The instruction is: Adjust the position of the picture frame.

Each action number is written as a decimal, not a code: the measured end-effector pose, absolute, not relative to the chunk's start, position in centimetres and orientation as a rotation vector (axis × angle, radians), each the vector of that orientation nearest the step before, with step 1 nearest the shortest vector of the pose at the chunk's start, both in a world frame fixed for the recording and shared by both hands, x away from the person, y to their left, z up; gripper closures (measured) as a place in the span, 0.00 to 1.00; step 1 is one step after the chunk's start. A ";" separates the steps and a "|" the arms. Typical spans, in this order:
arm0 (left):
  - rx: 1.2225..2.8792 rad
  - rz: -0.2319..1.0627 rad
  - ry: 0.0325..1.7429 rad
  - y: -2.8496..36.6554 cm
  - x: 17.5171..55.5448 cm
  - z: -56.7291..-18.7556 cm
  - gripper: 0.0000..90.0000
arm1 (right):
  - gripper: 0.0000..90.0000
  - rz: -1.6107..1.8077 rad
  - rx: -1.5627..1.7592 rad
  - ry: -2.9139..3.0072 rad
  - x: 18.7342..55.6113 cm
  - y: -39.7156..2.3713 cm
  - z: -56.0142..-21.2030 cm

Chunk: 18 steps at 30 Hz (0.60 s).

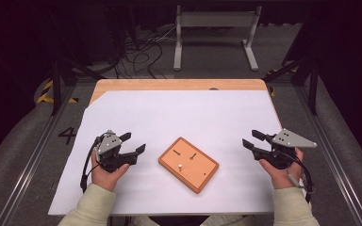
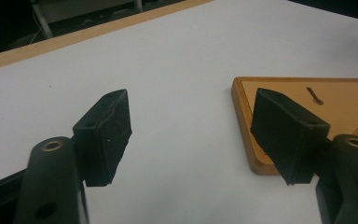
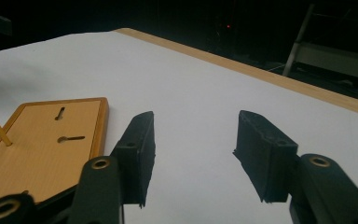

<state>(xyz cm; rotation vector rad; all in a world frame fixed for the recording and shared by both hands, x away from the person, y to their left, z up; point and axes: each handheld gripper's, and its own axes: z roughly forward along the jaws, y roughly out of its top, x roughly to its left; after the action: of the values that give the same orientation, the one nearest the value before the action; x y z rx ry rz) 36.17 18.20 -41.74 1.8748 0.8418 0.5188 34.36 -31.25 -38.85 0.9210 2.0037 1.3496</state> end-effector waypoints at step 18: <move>1.928 0.492 0.812 17.4 36.4 -41.2 1.00 | 0.81 1.380 0.843 2.144 32.9 -29.1 -37.9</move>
<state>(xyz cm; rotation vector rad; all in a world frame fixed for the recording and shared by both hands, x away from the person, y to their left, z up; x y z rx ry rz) 36.35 17.43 -41.23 1.9285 0.8118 0.4920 32.91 -29.11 -37.90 0.8432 2.1436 1.3795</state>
